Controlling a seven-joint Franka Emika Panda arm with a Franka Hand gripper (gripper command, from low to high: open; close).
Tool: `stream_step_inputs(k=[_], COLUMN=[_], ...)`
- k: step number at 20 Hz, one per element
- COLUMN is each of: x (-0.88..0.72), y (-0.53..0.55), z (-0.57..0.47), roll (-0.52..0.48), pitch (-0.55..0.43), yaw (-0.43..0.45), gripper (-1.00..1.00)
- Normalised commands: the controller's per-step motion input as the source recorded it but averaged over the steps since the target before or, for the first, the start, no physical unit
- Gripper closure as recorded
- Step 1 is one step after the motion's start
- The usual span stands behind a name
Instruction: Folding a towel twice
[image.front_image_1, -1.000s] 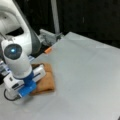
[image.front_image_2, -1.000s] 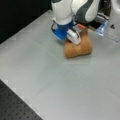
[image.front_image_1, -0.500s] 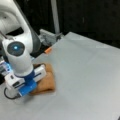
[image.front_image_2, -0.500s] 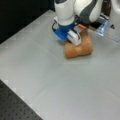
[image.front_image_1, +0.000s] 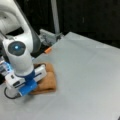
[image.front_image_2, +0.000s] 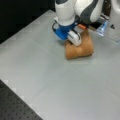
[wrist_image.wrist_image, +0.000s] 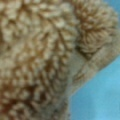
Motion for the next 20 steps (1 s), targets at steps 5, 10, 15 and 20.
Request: stream_step_inputs(k=[5, 10, 15, 20], x=[-0.19, -0.2, -0.21, -0.18], y=[0.26, 0.2, 0.11, 0.05], z=[-0.33, -0.24, -0.05, 0.12], roll=[-0.076, -0.069, -0.062, -0.052], pitch=[-0.02, 0.008, 0.052, 0.088], yaw=[0.106, 0.155, 0.19, 0.207], gripper=[-1.0, -1.0, -1.0, -1.0])
